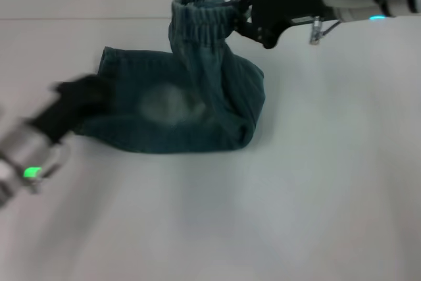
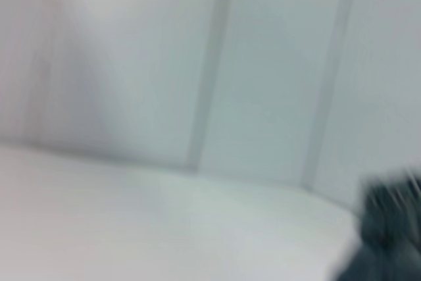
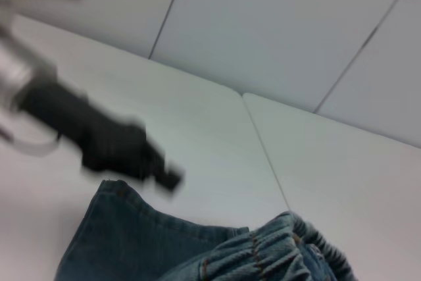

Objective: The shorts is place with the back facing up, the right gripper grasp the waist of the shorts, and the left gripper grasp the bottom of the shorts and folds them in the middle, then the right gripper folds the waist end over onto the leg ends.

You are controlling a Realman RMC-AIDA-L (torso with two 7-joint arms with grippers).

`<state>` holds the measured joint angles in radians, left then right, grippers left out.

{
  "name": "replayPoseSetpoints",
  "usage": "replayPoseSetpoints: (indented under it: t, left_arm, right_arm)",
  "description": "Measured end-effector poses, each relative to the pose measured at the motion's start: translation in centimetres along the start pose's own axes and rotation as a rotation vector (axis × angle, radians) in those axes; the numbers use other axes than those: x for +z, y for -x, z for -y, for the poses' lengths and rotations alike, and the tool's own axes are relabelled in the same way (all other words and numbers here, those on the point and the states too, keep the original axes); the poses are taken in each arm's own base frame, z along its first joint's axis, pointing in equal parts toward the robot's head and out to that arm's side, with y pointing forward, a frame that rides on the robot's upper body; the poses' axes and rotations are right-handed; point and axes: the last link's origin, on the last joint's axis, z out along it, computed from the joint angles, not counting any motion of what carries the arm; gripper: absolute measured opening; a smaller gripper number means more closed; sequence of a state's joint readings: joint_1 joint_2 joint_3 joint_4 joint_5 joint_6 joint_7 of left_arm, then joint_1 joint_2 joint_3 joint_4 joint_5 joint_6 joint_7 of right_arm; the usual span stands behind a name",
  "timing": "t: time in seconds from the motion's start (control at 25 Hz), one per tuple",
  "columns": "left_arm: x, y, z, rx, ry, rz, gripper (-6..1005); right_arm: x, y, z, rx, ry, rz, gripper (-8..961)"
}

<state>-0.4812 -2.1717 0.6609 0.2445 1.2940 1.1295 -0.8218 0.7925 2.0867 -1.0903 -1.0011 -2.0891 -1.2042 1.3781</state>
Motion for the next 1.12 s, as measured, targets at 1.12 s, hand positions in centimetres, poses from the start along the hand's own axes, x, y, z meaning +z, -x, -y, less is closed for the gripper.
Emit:
replayPoseSetpoints:
  t: [1.12]
  left_arm:
    - [-15.0,1.3,2.7,-0.129,-0.208,-0.226,36]
  right_arm:
    - [10.1,3.6,-1.0,-0.179,0.037,-0.049,316]
